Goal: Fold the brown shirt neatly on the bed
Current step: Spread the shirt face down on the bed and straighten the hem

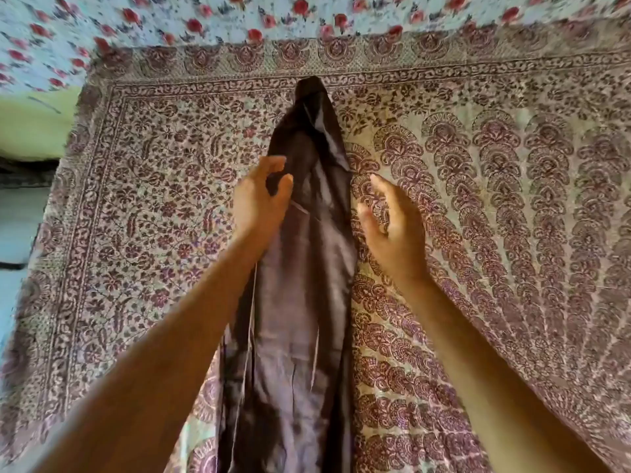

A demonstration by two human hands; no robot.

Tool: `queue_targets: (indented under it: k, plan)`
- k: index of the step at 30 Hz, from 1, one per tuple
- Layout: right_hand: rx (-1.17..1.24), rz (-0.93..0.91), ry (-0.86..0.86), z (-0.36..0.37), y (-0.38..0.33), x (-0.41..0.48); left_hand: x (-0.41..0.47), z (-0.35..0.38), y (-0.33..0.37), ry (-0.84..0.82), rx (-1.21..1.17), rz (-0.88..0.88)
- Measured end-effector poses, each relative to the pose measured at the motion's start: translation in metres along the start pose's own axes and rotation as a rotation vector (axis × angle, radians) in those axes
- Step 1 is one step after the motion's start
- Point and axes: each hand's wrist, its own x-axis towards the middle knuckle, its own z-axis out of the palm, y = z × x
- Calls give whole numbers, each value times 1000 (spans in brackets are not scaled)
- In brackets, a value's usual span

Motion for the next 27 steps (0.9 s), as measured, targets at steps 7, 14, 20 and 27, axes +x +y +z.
queue_targets:
  k: [7, 14, 20, 27]
  plan:
    - [19, 111, -36, 55, 58, 25, 104, 75, -37, 6, 138, -232]
    - [-4, 66, -72, 59, 81, 20, 135, 97, -39, -171, 72, -252]
    - [-21, 75, -77, 13, 62, 8, 99, 66, 13, -172, -401, -422]
    - [89, 60, -22, -71, -4, 2, 10, -38, 120, -235, -461, -136]
